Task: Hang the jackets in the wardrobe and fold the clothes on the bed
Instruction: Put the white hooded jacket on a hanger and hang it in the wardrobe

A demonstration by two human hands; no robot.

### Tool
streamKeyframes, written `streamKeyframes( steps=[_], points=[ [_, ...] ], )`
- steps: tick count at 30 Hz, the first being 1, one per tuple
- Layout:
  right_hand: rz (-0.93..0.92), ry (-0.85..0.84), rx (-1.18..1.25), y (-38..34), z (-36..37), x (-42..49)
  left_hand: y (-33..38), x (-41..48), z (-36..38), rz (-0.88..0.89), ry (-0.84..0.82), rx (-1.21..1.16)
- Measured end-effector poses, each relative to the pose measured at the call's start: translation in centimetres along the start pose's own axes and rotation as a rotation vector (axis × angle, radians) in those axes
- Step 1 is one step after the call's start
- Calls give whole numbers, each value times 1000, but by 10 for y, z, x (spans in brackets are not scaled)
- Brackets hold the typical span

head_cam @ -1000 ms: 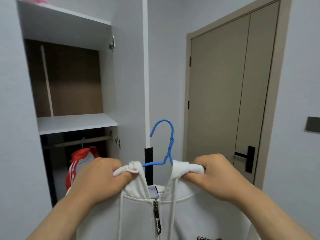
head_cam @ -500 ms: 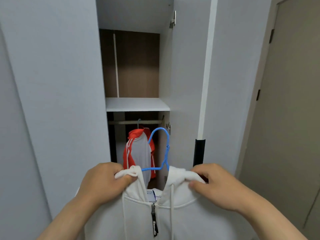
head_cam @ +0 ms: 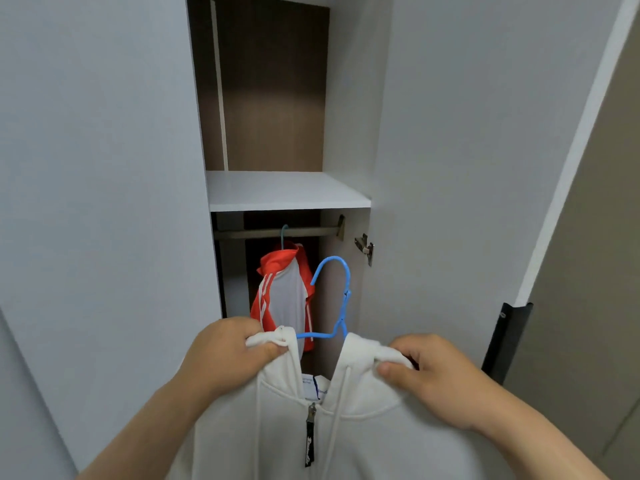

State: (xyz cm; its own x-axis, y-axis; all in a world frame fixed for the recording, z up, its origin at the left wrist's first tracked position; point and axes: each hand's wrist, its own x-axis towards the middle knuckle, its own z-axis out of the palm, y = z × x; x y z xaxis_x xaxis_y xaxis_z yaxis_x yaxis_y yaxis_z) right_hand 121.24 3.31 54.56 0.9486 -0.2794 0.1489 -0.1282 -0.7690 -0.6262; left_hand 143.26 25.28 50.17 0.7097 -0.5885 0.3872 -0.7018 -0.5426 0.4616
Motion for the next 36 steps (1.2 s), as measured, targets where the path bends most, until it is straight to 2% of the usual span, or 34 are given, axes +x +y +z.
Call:
streamKeyframes(
  steps=[7,19,31,33,36],
  points=[
    [86,58,-7,3,18,35,-26,56,17,23,-76,-90],
    [135,191,39,44,11,63,-5,130,43,40,-150,-166],
    [155,273,-9,52,9,102,-16,184,65,124,-155,-264],
    [178,283,-16,52,9,107,-18,197,68,170,-232,-271],
    [214,280,-49,55,13,115,-25,220,67,232,-484,-338]
  ],
)
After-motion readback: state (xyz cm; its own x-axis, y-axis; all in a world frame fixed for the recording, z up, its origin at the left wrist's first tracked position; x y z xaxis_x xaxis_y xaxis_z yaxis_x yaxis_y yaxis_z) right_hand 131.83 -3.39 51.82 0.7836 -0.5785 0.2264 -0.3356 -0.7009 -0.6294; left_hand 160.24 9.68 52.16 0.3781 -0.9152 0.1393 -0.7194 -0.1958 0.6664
